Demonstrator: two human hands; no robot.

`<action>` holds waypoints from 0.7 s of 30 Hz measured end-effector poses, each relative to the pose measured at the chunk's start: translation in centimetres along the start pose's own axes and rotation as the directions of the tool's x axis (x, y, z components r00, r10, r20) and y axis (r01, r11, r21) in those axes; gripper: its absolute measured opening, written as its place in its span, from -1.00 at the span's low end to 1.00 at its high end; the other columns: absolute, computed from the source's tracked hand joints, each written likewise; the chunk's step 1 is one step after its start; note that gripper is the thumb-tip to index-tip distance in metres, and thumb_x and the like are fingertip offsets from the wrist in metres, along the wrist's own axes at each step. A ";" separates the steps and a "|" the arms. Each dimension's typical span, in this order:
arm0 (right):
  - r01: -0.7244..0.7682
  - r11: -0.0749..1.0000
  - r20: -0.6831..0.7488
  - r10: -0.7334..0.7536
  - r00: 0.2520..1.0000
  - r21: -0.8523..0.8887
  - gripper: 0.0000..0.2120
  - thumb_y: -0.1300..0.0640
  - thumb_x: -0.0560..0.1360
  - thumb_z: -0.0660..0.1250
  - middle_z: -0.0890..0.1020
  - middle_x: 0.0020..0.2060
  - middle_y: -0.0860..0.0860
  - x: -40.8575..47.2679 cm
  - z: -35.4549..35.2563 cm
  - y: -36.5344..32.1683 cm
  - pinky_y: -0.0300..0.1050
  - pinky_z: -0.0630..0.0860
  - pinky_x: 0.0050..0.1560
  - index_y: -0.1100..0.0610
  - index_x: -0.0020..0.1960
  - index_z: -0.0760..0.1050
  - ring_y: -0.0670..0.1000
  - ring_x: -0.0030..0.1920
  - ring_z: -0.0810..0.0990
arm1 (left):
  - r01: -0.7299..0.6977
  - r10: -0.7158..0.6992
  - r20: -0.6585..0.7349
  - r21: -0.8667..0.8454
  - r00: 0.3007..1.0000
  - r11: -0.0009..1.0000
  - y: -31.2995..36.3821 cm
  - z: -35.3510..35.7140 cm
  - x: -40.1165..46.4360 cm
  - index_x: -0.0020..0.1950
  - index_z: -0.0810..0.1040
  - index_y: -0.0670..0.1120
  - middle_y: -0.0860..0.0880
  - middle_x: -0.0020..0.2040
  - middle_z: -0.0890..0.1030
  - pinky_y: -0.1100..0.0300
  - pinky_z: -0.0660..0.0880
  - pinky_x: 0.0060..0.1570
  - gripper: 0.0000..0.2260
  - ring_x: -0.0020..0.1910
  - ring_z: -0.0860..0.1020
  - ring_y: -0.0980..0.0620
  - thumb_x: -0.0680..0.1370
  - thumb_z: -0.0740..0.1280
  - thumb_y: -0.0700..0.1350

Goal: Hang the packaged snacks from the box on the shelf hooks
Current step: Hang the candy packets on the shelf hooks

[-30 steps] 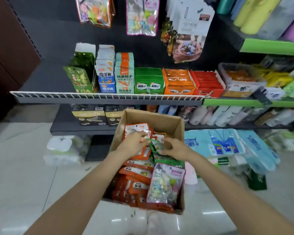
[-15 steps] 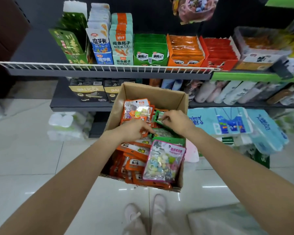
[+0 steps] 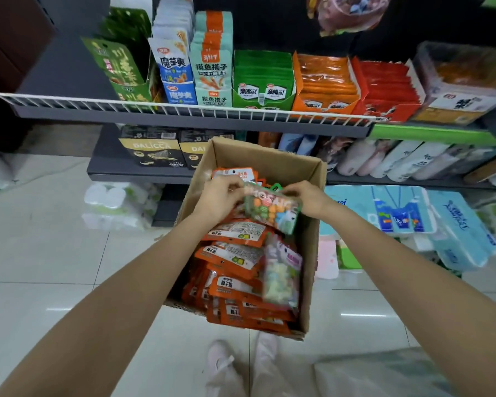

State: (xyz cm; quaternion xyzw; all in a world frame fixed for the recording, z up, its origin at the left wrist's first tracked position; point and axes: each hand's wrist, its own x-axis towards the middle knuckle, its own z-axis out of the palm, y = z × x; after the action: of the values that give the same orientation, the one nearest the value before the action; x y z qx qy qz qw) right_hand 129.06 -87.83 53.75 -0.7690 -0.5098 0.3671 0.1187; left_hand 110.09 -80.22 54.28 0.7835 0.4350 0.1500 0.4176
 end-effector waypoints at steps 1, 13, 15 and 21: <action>-0.030 0.999 0.013 0.030 0.999 0.017 -0.79 0.26 0.56 0.22 0.59 0.00 0.07 0.3 -0.1 0.2 -0.15 0.40 0.00 0.20 0.13 0.57 0.03 0.03 0.50 | 0.065 -0.068 -0.045 -0.069 0.997 0.996 -0.5 -0.3 0.3 -0.21 0.53 -0.09 -0.03 -0.18 0.58 0.36 0.35 -0.14 -0.88 -0.19 0.50 0.09 0.53 0.35 -0.17; -0.080 0.958 -0.019 0.078 0.997 -0.274 -0.62 -0.08 0.48 0.36 0.59 0.07 0.10 1.5 3.9 -2.3 -0.07 0.50 0.00 0.15 0.17 0.49 0.13 0.06 0.56 | 0.273 -0.335 -0.200 -0.283 0.921 0.920 -2.9 -3.5 0.0 -0.30 0.33 -0.01 -0.19 -0.21 0.57 -0.20 0.56 -0.01 -0.75 -0.06 0.59 -0.22 0.55 0.27 -0.20; -0.079 0.933 -0.054 0.064 0.996 -0.352 -0.67 -0.05 0.51 0.31 0.58 0.05 0.12 1.4 3.9 -2.9 0.01 0.51 0.04 0.14 0.16 0.49 0.16 0.08 0.56 | 0.268 -0.334 -0.192 -0.303 0.923 0.915 -2.7 -3.8 -0.1 -0.26 0.38 -0.02 -0.24 -0.09 0.62 -0.15 0.59 -0.05 -0.79 -0.03 0.61 -0.20 0.54 0.29 -0.20; -0.106 0.910 -0.297 -0.020 0.955 -0.401 -0.79 0.18 0.59 0.11 0.63 -0.08 0.19 0.5 1.8 -3.9 0.02 0.52 -0.08 0.21 0.02 0.52 0.23 -0.07 0.60 | 0.206 -0.277 -0.212 -0.304 0.937 0.930 -2.3 -5.2 -0.5 -0.03 0.47 -0.02 -0.17 -0.07 0.66 -0.14 0.58 -0.02 -0.89 -0.06 0.63 -0.15 0.55 0.24 -0.23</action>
State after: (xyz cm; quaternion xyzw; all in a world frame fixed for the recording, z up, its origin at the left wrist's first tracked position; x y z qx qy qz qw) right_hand 125.18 -85.99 54.46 -0.8338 -0.5350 0.1349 0.0203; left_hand 105.41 -77.27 55.74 0.6317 0.5530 0.2546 0.4799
